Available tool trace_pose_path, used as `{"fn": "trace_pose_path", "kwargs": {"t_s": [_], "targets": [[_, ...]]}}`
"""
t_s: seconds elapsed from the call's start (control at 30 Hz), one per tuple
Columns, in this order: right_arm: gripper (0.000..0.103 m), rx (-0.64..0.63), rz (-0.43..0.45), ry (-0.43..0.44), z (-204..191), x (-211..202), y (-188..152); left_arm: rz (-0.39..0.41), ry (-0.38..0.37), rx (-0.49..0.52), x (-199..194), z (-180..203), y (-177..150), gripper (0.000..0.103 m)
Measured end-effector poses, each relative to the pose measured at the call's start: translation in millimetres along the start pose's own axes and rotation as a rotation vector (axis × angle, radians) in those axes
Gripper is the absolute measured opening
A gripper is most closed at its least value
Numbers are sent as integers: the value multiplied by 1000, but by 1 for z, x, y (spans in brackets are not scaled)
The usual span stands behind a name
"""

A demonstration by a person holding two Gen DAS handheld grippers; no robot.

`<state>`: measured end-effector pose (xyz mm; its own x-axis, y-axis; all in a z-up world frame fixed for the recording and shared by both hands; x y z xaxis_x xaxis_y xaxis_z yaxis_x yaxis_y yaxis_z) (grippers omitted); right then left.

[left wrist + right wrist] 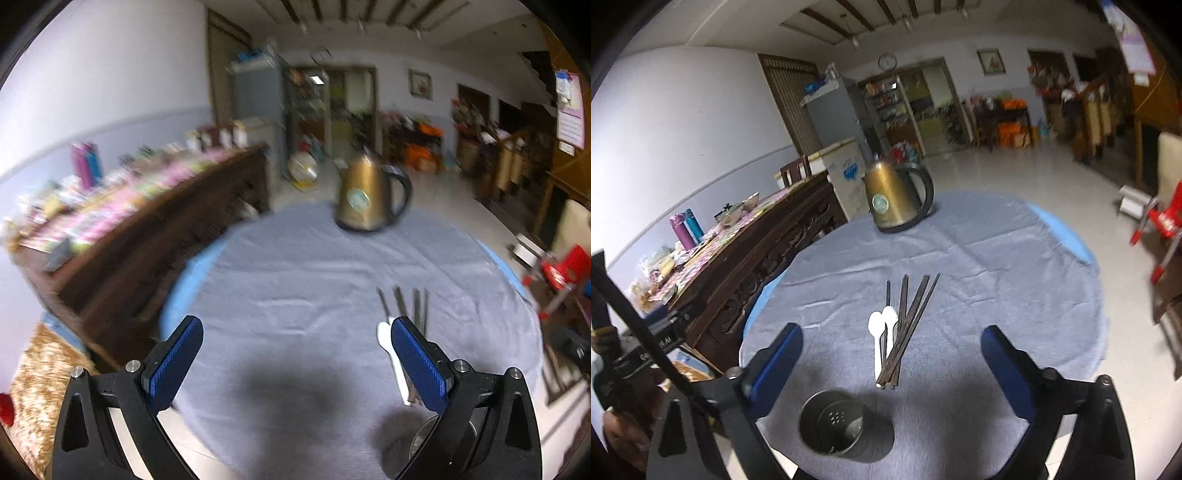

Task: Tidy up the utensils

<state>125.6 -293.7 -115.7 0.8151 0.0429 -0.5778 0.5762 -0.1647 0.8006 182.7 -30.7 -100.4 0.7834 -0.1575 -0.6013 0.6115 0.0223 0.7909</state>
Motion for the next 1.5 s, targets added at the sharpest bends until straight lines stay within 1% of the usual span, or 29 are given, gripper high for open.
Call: {"fn": "trace_pose_path", "kwargs": {"t_s": [0.03,0.1,0.13,0.17,0.2,0.23,0.3,0.37,0.4,0.47,0.5,0.6,0.67,0.77,0.83,0.93,0.97,1.0,1.03,1.1,1.13,1.17,1.2,1.23,1.27,1.3,1.4,1.47,1.5], "targets": [[87,20,-30,18,10,14,0,-48,-24,7,20,3,-2,101],[75,70,-62,60,24,40,3,-130,-55,9,56,7,-7,101],[72,98,-76,74,29,53,4,-154,-65,5,69,10,-9,101],[65,136,-105,92,37,71,4,-190,-78,5,88,13,-11,101],[60,161,-129,106,43,89,4,-210,-89,-1,97,15,-12,101],[59,175,-156,113,48,108,3,-240,-87,8,112,15,-14,101],[52,205,-218,105,55,137,-2,-282,-103,14,133,24,-12,100],[39,223,-277,88,64,179,-5,-322,-116,44,154,32,-11,86],[37,239,-308,87,66,190,-8,-345,-130,61,166,40,-10,82],[37,263,-343,85,69,223,-5,-394,-132,75,182,44,-11,75],[34,272,-357,82,69,233,-4,-423,-148,73,194,51,-10,75],[31,295,-430,39,74,270,-5,-474,-170,77,225,67,-11,75],[29,296,-460,7,77,286,-4,-502,-166,88,243,74,-11,75],[29,317,-487,-14,79,302,-1,-560,-168,82,266,83,-13,75],[29,305,-510,-60,80,309,-2,-614,-158,80,279,88,-20,74],[28,301,-559,-93,79,320,-9,-668,-154,76,294,96,-28,57],[25,286,-545,-108,80,320,-7,-693,-147,76,299,98,-33,52],[20,263,-554,-128,80,321,-8,-708,-145,69,301,97,-36,48],[19,251,-552,-141,81,322,-7,-679,-135,72,302,98,-33,47],[16,228,-552,-140,81,323,-6,-673,-127,85,303,103,-33,46],[15,200,-554,-141,80,324,-6,-675,-124,84,304,104,-34,43],[7,189,-551,-140,79,325,-5,-669,-114,90,304,106,-34,38],[6,170,-553,-151,80,326,-6,-663,-114,100,303,107,-34,35],[6,163,-545,-138,81,327,-5,-658,-122,106,303,111,-34,25],[6,165,-540,-130,81,325,-6,-659,-140,102,302,113,-35,14],[6,178,-535,-118,83,323,-7,-668,-155,91,302,116,-36,8],[6,228,-513,-66,90,316,-9,-657,-165,101,300,118,-38,7],[6,264,-498,-36,96,309,-10,-644,-173,83,298,117,-36,6],[6,287,-489,-25,102,304,-9,-622,-181,71,294,114,-31,6]]}}
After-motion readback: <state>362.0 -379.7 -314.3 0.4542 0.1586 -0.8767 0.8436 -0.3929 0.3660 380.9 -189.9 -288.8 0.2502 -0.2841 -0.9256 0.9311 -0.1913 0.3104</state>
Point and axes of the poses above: each gripper's, at about its wrist camera, not at the fingertips, and x roughly the way its jaws point, z to its right, y to its top, the point moved 9 cm from there along x, roughly the way its jaws point, and after that the axes turned 5 degrees about -x, right-handed, at the moved point
